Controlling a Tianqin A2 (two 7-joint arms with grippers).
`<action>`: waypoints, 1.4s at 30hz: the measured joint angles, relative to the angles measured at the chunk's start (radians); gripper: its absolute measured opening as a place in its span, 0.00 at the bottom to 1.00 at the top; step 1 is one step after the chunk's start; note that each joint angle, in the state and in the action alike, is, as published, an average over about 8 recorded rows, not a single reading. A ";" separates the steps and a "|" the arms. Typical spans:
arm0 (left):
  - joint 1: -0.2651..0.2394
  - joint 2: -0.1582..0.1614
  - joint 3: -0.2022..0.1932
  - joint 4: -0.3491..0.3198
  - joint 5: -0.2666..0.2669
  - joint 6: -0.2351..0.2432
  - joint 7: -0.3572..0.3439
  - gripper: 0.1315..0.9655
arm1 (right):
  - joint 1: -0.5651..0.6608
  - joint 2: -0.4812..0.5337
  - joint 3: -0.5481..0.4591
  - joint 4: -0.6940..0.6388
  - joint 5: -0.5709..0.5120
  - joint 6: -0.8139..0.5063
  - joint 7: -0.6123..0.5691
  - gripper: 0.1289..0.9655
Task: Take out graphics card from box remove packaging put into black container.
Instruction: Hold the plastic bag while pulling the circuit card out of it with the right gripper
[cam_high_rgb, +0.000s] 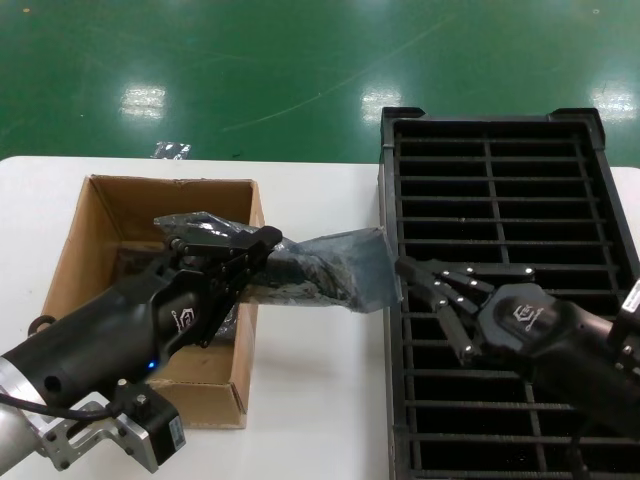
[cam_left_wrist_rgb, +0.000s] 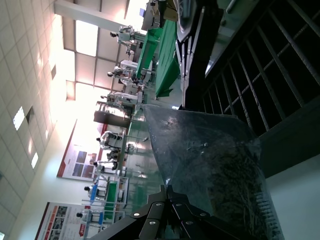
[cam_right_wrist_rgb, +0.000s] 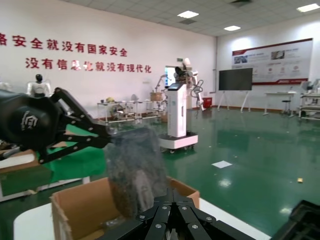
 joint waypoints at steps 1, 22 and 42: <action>0.000 0.000 0.000 0.000 0.000 0.000 0.000 0.01 | -0.001 0.001 0.004 0.000 0.001 0.003 0.000 0.00; 0.000 0.000 0.000 0.000 0.000 0.000 0.000 0.01 | 0.019 -0.029 -0.018 -0.038 -0.006 0.005 0.003 0.00; 0.000 0.000 0.000 0.000 0.000 0.000 0.000 0.01 | -0.008 -0.013 -0.020 0.000 -0.004 -0.012 0.007 0.00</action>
